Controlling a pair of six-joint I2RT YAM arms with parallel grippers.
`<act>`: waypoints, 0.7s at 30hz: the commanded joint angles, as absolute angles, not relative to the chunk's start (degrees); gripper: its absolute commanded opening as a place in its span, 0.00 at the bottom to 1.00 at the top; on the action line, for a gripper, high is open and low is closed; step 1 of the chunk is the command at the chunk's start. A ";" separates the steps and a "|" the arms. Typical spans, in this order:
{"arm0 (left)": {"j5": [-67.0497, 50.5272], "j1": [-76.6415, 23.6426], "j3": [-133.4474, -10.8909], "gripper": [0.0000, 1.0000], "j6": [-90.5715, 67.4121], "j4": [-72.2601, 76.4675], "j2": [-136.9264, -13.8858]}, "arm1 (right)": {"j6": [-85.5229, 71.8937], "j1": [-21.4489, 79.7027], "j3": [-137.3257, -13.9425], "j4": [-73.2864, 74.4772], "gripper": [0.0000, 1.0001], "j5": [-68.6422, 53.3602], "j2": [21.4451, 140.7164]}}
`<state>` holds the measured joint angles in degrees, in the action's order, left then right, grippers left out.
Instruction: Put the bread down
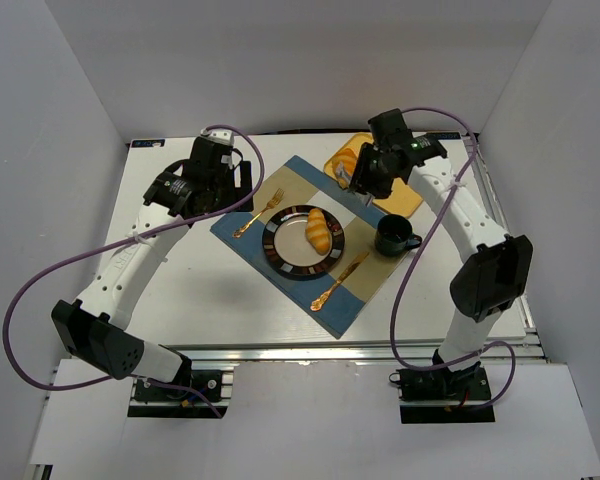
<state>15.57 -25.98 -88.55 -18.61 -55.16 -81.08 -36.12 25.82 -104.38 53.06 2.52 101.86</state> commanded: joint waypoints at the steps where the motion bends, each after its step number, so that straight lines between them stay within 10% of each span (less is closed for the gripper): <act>1: 17.05 -25.66 -89.82 0.98 -17.75 -55.55 -79.72 | -38.58 22.86 -106.61 53.26 0.51 7.65 101.95; 21: 18.90 -25.49 -90.35 0.98 -17.23 -56.16 -80.86 | -36.47 15.12 -110.56 49.92 0.61 4.92 109.86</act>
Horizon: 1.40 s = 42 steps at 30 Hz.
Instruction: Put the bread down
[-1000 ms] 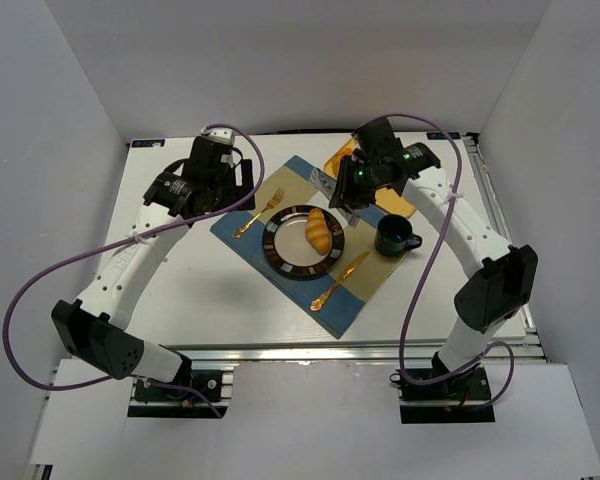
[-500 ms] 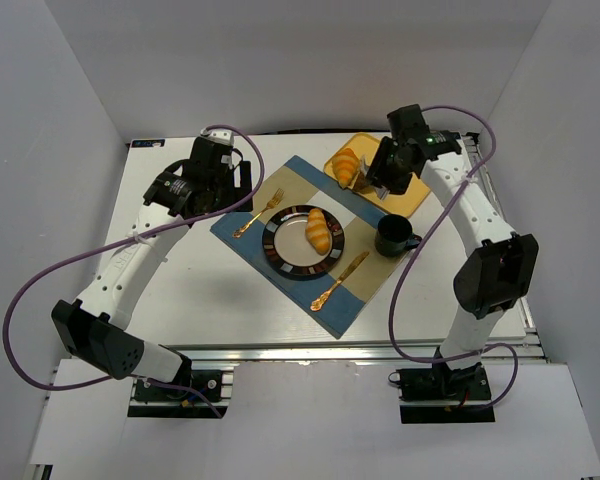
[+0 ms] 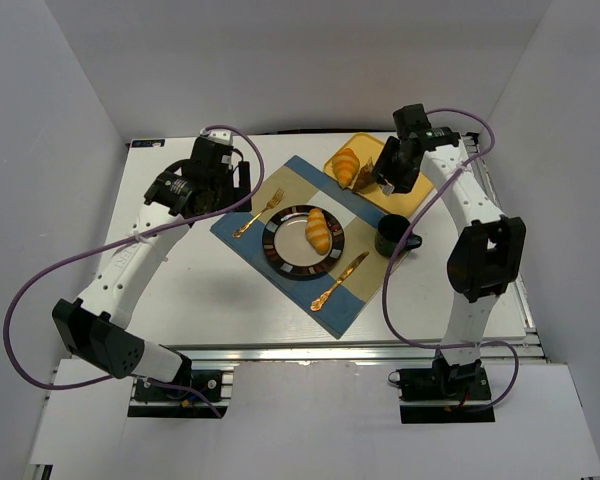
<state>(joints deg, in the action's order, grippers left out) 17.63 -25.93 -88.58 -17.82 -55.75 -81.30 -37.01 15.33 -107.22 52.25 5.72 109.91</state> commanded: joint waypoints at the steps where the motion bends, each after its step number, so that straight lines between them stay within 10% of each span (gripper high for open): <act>1: 18.98 -25.49 -90.35 0.98 -17.14 -56.25 -81.03 | -36.56 15.03 -110.91 49.83 0.61 4.66 110.47; 11: 19.69 -25.31 -90.70 0.98 -16.87 -56.60 -81.65 | -38.14 14.94 -109.07 47.38 0.59 2.90 113.47; 17: 20.21 -25.31 -90.79 0.98 -16.79 -56.78 -81.65 | -38.58 14.50 -109.68 46.06 0.33 1.23 114.96; 25: 20.13 -25.31 -90.70 0.98 -16.79 -56.69 -81.39 | -34.28 14.59 -124.28 59.50 0.26 1.50 110.84; 42: 16.26 -25.31 -89.21 0.98 -18.63 -55.20 -80.60 | -14.68 32.51 -95.55 56.17 0.24 -20.03 95.89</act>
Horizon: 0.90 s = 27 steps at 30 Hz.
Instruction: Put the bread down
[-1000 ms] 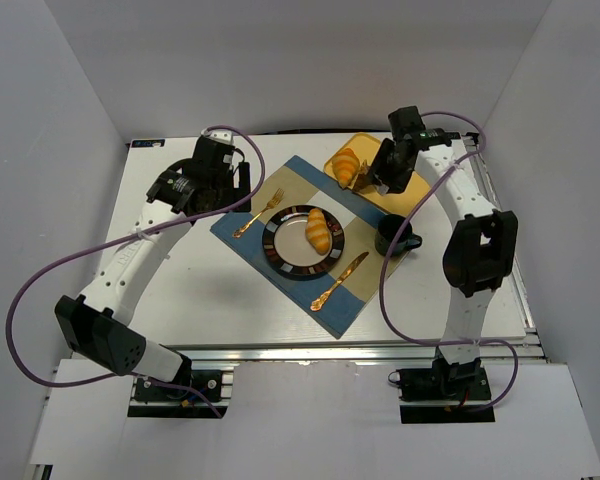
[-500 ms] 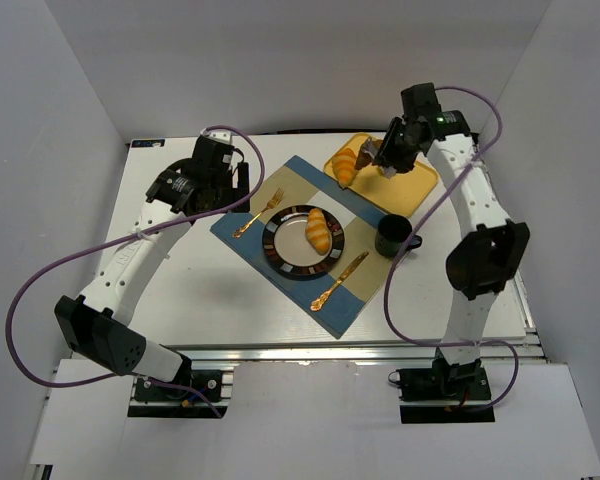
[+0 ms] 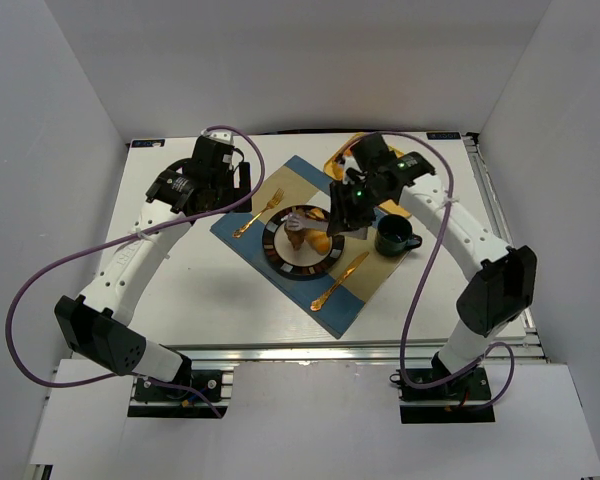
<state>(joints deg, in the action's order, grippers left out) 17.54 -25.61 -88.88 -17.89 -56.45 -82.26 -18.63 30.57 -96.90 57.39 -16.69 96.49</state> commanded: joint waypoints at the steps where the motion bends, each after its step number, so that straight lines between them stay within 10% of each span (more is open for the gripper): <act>1: 16.26 -25.31 -89.21 0.98 -18.63 -55.20 -80.51 | -14.94 33.13 -95.28 55.81 0.24 -19.52 96.15; 12: 16.87 -25.23 -89.30 0.98 -18.28 -55.99 -80.07 | -16.08 36.47 -95.09 53.88 0.50 -16.26 100.98; 27: 17.05 -25.31 -89.12 0.98 -18.19 -55.72 -80.59 | -16.96 36.47 -109.15 58.97 0.58 -11.70 103.01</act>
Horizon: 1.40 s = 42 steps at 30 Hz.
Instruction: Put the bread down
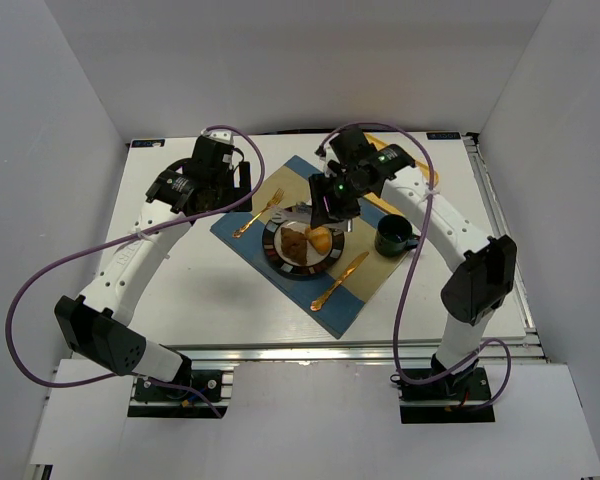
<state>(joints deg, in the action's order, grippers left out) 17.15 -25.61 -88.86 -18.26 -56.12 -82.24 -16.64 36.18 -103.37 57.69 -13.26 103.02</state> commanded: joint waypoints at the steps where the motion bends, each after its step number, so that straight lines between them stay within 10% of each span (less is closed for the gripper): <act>1: 17.05 -25.31 -89.12 0.98 -18.19 -55.72 -80.60 | -17.14 36.39 -110.47 59.76 0.58 -10.91 103.36; 42: 20.39 -24.70 -92.11 0.98 -16.96 -58.18 -85.52 | -17.31 7.73 -127.88 49.75 0.60 1.23 128.93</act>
